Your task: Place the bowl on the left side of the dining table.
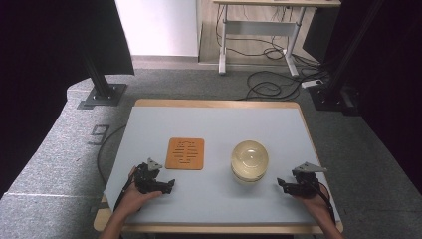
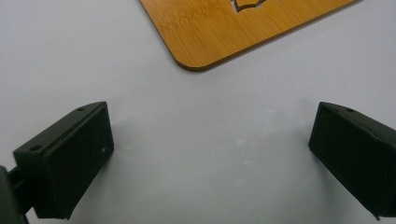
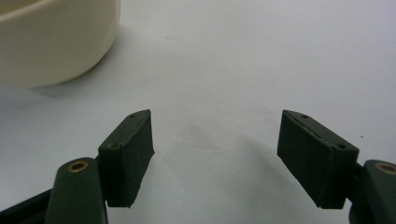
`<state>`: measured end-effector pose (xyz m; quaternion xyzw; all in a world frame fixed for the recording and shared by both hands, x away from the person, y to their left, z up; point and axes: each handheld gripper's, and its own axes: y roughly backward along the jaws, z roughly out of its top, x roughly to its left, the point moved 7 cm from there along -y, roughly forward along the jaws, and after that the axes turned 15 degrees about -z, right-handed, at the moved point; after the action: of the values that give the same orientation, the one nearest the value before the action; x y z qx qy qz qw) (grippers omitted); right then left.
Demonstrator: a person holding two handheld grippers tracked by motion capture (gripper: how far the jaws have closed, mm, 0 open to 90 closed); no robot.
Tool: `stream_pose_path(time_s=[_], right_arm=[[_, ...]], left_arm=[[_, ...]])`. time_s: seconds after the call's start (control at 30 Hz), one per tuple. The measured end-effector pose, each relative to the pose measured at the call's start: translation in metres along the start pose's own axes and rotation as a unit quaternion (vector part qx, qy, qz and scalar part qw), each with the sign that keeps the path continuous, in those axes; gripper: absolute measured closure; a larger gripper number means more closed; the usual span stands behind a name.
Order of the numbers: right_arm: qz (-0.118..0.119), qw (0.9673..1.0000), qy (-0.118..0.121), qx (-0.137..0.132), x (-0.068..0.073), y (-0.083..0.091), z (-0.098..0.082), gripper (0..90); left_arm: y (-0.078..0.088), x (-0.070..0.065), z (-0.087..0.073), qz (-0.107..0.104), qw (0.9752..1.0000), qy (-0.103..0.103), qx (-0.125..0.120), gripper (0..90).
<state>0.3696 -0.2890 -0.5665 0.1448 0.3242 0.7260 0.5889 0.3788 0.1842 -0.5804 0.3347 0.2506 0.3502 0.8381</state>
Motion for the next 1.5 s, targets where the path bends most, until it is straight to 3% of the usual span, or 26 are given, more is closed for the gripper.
stream_pose_path(time_s=[0.5, 0.87, 1.33, 1.5], right_arm=[[-0.007, 0.9996, -0.005, -0.025, 0.002, 0.012, 0.013, 26.4], [-0.001, 0.9988, -0.02, -0.044, -0.002, 0.021, 0.025, 26.6], [0.007, 0.9978, -0.018, -0.064, 0.001, 0.036, 0.04, 26.5], [-0.001, 0.9968, -0.025, -0.076, 0.0, 0.042, 0.05, 27.4]], left_arm=[[0.0, 0.0, 0.0, 0.0, 1.0, 0.0, 0.0, 0.0], [0.0, 0.0, 0.0, 0.0, 1.0, 0.0, 0.0, 0.0], [0.0, 0.0, 0.0, 0.0, 1.0, 0.0, -0.001, 0.0], [0.0, 0.0, 0.0, 0.001, 1.0, 0.0, -0.002, 0.0]])
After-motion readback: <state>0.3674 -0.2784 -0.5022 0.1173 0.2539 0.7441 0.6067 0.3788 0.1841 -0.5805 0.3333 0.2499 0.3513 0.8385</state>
